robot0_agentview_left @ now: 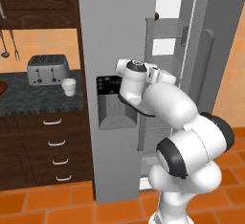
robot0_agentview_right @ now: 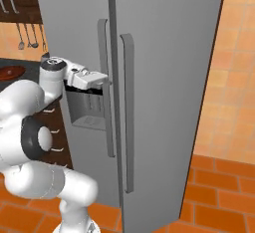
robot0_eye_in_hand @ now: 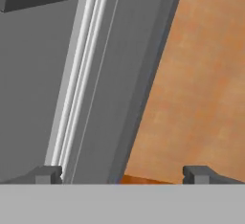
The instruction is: Grab a lemon wedge from the fridge and one ice cube from the ice bowl, and put them in the glass of lemonade.
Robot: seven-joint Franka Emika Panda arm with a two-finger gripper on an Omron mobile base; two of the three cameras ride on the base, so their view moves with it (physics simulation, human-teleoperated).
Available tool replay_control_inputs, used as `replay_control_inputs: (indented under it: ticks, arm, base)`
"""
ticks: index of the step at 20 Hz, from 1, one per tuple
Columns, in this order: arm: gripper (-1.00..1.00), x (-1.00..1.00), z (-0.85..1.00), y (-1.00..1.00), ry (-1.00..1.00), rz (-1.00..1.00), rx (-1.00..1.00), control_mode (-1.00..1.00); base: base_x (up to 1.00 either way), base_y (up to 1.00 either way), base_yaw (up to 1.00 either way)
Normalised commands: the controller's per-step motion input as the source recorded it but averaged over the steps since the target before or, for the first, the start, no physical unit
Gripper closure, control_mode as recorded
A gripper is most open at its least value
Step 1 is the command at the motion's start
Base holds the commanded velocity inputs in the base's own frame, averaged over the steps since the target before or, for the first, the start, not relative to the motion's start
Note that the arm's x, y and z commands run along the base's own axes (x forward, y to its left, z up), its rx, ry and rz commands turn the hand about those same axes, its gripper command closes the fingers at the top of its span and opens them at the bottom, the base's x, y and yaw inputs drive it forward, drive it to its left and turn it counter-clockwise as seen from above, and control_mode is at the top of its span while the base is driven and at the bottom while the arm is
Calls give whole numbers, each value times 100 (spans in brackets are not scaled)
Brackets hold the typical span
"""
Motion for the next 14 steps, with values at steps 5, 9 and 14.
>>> replay_control_inputs:
  ticks: [5,9,14]
  arm:
    - [-100,88,-2,2,-1,-1,-1,-100]
    - [-100,70,-10,-24,-1,1,0,-100]
    - [-100,25,-13,-78,-10,12,0,-100]
  base:
    - [0,0,0]
    - [0,0,0]
    - [0,0,0]
